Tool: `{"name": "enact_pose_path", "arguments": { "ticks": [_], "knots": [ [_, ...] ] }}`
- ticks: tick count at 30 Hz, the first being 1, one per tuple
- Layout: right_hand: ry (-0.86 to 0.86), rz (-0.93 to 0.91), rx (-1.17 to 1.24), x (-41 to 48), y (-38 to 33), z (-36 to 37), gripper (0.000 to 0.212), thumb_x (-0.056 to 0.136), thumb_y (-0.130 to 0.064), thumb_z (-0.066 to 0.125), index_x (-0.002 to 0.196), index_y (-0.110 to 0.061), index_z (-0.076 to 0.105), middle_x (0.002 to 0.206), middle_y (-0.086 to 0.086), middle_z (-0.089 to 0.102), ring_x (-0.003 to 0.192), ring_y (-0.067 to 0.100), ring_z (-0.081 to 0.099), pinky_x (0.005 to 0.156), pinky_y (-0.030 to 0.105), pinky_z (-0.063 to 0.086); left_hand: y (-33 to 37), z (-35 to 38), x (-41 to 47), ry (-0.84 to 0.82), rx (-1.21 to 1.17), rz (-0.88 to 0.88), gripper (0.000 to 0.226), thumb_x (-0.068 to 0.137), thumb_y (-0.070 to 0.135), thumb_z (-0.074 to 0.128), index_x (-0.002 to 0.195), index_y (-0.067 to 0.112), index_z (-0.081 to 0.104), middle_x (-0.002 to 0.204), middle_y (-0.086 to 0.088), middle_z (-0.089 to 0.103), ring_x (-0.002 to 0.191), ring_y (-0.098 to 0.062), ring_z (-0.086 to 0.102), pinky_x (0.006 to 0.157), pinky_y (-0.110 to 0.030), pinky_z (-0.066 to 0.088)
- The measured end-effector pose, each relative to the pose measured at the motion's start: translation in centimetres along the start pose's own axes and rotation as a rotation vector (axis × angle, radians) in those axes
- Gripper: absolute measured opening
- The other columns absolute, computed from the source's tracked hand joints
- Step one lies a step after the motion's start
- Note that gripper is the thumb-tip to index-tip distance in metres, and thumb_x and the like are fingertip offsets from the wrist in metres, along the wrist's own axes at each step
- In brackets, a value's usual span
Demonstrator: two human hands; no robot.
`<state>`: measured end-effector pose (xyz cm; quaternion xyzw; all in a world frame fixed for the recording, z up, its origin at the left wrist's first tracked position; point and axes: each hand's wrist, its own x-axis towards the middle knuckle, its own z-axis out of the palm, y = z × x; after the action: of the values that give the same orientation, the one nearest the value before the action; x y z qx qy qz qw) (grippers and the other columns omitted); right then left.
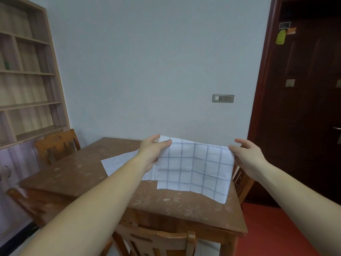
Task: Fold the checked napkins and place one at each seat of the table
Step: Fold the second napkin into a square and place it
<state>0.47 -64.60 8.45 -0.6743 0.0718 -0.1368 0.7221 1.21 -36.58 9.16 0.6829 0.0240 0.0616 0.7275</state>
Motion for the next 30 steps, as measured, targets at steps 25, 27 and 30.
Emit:
{"name": "enact_pose_path", "arguments": {
  "ticks": [25,27,30],
  "knots": [
    [-0.092,-0.425,-0.406,0.2,-2.9,-1.3,0.029,0.085,-0.012,0.071,0.113,-0.021,0.069,0.104,-0.007,0.069,0.098,0.011,0.066,0.078,0.024,0.051,3.0,-0.5,-0.7,-0.083,0.427,0.252,0.024,0.091,0.012,0.065,0.115,0.015,0.067,0.095,-0.007,0.067,0.076,-0.015,0.065,0.061,-0.023,0.055],
    [-0.087,-0.348,-0.214,0.3,-3.0,-1.2,0.03,0.086,-0.006,0.069,0.114,-0.018,0.069,0.106,-0.002,0.072,0.103,0.015,0.067,0.087,0.03,0.052,3.1,-0.4,-0.8,-0.091,0.427,0.261,0.026,0.091,0.012,0.065,0.117,0.014,0.066,0.1,-0.01,0.068,0.081,-0.019,0.066,0.07,-0.031,0.057],
    [-0.065,-0.397,-0.205,0.1,-3.6,-1.1,0.032,0.085,-0.002,0.068,0.113,-0.019,0.069,0.104,-0.005,0.073,0.101,0.011,0.067,0.088,0.028,0.052,3.2,-0.4,-0.8,-0.081,0.428,0.266,0.028,0.092,0.011,0.064,0.12,0.013,0.065,0.107,-0.012,0.068,0.082,-0.019,0.067,0.073,-0.036,0.058]
  ]
}}
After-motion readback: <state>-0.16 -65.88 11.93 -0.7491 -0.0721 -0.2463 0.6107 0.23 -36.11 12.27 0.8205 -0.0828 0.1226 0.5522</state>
